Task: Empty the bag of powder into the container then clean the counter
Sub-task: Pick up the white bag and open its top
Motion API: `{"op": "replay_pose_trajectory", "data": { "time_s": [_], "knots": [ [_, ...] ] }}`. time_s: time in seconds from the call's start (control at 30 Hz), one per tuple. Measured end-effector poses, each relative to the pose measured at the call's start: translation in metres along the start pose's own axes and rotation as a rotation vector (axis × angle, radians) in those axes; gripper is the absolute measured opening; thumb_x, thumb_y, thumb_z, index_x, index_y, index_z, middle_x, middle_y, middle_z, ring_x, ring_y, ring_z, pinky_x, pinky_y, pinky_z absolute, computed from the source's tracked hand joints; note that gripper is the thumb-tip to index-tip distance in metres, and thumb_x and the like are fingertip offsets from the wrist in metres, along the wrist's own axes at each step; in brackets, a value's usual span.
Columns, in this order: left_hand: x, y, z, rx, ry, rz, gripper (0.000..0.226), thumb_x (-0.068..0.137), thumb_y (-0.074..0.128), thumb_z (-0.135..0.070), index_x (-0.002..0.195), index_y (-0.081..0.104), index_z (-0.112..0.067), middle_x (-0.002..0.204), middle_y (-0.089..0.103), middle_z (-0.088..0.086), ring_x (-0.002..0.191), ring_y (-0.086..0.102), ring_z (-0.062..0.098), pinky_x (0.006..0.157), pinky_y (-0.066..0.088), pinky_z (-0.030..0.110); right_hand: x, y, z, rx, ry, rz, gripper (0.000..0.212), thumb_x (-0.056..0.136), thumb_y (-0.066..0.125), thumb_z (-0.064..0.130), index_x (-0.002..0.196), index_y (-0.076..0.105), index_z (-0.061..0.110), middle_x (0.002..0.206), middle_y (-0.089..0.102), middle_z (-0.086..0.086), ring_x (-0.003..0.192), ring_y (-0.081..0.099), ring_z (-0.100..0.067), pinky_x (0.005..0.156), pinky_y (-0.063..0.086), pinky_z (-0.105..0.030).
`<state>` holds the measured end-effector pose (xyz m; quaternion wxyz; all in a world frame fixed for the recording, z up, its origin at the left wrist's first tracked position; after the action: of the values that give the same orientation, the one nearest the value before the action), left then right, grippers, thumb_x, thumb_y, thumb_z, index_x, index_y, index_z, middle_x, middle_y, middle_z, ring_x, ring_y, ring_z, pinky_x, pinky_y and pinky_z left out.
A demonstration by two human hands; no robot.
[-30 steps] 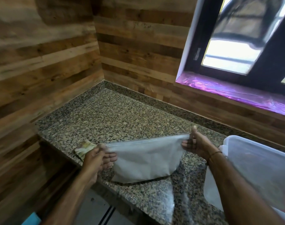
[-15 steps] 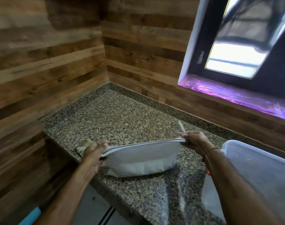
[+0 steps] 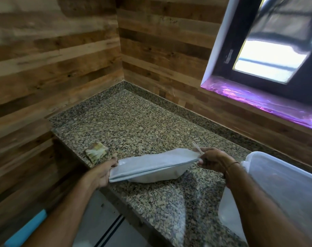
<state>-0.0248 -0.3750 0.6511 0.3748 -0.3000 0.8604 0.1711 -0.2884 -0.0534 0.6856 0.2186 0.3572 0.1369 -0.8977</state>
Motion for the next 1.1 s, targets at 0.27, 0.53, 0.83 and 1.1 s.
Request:
{"op": "replay_pose_trajectory", "data": {
  "time_s": [0.27, 0.53, 0.83, 1.1],
  "knots": [
    [0.048, -0.025, 0.013, 0.235, -0.073, -0.107, 0.055, 0.102, 0.053, -0.051, 0.121, 0.063, 0.0, 0.107, 0.07, 0.025, 0.079, 0.068, 0.034, 0.071, 0.061, 0.045, -0.009, 0.005, 0.005, -0.2, -0.011, 0.05, 0.042, 0.093, 0.05, -0.017, 0.112, 0.07, 0.014, 0.1, 0.06, -0.013, 0.07, 0.059, -0.019, 0.051, 0.058, -0.029],
    [0.06, -0.027, 0.004, 0.251, -0.067, -0.127, 0.057, 0.097, 0.063, -0.044, 0.118, 0.068, 0.009, 0.1, 0.073, 0.026, 0.078, 0.069, 0.034, 0.078, 0.064, 0.047, 0.01, 0.003, 0.009, -0.198, 0.034, -0.094, 0.018, 0.101, 0.062, 0.018, 0.087, 0.054, 0.009, 0.063, 0.054, -0.005, 0.039, 0.052, -0.009, 0.035, 0.043, -0.018],
    [0.041, -0.037, -0.035, -0.034, 0.309, -0.227, 0.033, 0.102, 0.055, -0.002, 0.133, 0.065, -0.004, 0.13, 0.066, 0.009, 0.119, 0.064, 0.031, 0.091, 0.056, 0.037, 0.014, 0.014, 0.019, -0.059, 0.005, -0.07, 0.024, 0.103, 0.053, 0.003, 0.117, 0.071, 0.012, 0.086, 0.065, -0.006, 0.033, 0.053, -0.004, 0.029, 0.038, -0.014],
    [0.054, -0.028, -0.013, 0.027, 0.068, 0.011, 0.028, 0.107, 0.047, -0.01, 0.134, 0.055, -0.01, 0.113, 0.064, 0.008, 0.09, 0.062, 0.025, 0.051, 0.059, 0.031, 0.014, 0.011, -0.005, -0.226, 0.116, 0.033, 0.02, 0.097, 0.068, 0.016, 0.117, 0.066, 0.013, 0.111, 0.067, -0.014, 0.086, 0.068, -0.025, 0.059, 0.065, -0.04]
  ]
}}
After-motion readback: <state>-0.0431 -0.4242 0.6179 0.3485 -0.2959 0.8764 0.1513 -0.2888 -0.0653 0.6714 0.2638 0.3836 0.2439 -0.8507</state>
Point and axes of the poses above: each hand's wrist, its own x-axis towards the middle knuckle, its own y-axis out of the palm, z = x × y, the point moved 8 cm from there along x, towards the middle knuckle
